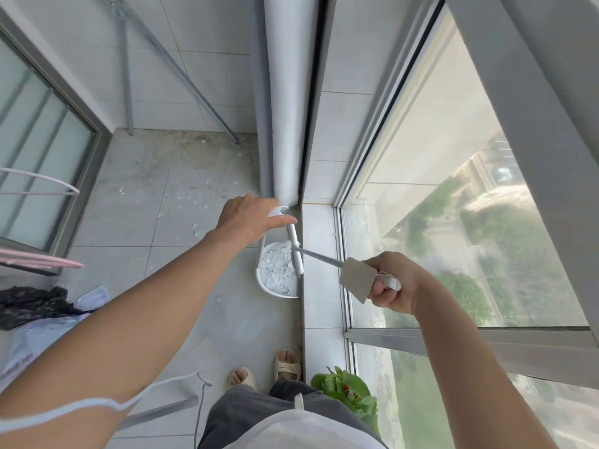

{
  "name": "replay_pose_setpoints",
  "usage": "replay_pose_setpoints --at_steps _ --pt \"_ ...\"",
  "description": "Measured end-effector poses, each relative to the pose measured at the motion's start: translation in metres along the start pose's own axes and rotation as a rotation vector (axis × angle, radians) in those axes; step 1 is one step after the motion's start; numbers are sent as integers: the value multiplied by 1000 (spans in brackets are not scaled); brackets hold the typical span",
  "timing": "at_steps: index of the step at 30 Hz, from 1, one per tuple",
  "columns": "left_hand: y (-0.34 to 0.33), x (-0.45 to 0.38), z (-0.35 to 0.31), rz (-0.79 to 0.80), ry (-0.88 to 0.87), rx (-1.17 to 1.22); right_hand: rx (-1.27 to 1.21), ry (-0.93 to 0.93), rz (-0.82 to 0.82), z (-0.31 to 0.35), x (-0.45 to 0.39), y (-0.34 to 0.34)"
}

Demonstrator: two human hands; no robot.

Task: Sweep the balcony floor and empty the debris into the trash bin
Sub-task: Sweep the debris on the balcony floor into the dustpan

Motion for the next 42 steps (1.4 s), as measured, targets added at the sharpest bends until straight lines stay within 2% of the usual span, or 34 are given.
replay_pose_setpoints --at_steps 3,8,12,16,20,25,32,36,40,42 --pt "-1 1 1 1 -5 0 79 77 -20 -14 22 5" --pt "-4 7 -1 -23 9 32 314 157 -223 2 -3 3" --pt "-9 16 -6 -29 19 36 317 91 -336 5 -46 -11" --pt "-15 23 -3 -35 24 41 282 73 -236 -12 -61 -32" --pt "-19 28 -1 -46 12 36 113 42 -134 -21 -42 -9" --pt "-23 33 -2 -68 25 37 63 119 -25 -19 -3 -4" --pt "-26 39 -4 -90 21 28 385 165 -227 -9 -41 -3" --pt "-30 44 -2 -98 28 32 483 37 -308 -41 -71 10" --pt "-30 46 1 -95 26 32 545 -83 -230 -79 -65 4" --pt "-30 45 2 -93 16 35 407 -35 -166 -81 -48 4"
Point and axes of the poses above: each hand's wrist, its own x-axis away from the middle knuckle, its own y-axis out of the back of the hand, z = x × y, the point moved 3 cm from there along -x, towards the middle knuckle, and after that the axes turned 11 degrees about z, right-handed, at the moved point
